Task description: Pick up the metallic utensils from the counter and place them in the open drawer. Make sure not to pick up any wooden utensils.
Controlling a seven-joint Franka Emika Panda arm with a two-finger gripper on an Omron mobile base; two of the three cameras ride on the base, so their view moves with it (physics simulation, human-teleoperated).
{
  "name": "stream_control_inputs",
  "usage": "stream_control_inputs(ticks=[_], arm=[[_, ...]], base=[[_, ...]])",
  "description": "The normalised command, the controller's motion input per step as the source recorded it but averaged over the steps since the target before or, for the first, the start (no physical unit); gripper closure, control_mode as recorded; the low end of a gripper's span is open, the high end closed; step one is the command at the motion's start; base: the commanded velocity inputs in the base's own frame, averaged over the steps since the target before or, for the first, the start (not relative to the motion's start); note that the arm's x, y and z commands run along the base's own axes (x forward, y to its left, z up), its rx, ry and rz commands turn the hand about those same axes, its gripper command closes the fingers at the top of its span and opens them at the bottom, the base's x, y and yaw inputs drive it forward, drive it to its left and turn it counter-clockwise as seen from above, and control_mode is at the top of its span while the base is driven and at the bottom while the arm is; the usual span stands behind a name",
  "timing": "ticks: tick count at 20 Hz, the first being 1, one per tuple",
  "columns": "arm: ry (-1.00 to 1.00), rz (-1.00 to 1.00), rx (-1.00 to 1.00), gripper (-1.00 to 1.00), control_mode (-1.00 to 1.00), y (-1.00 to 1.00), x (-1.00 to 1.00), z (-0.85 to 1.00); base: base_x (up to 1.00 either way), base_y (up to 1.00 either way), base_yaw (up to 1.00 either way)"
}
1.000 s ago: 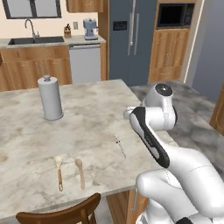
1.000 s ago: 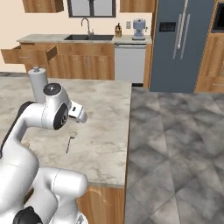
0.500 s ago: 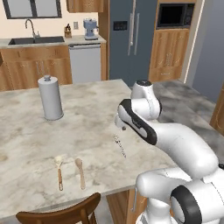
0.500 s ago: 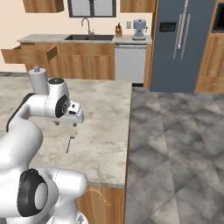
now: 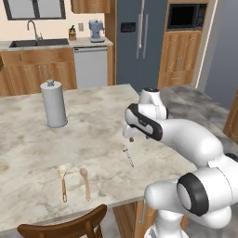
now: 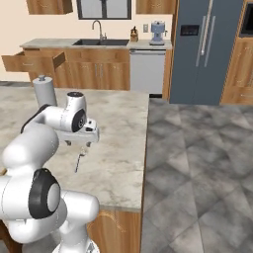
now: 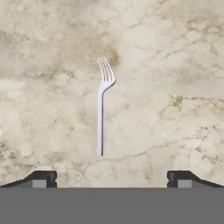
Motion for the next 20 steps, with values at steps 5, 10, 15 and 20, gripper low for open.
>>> stream_control_inputs(ticks=[5, 10, 15, 20], arm=[[0.01, 0.03, 0.0, -1.0, -1.0, 0.0, 0.0, -0.21], [0.0, 0.02, 0.0, -1.0, -1.0, 0.0, 0.0, 0.0], [-0.05, 0.0, 0.0, -1.0, -1.0, 0.0, 0.0, 0.0], [-0.02, 0.0, 0.0, -1.0, -1.0, 0.0, 0.1, 0.0]], base=[[0.0, 0.0, 0.0], [0.0, 0.0, 0.0], [0.0, 0.0, 0.0], [0.0, 0.0, 0.0]])
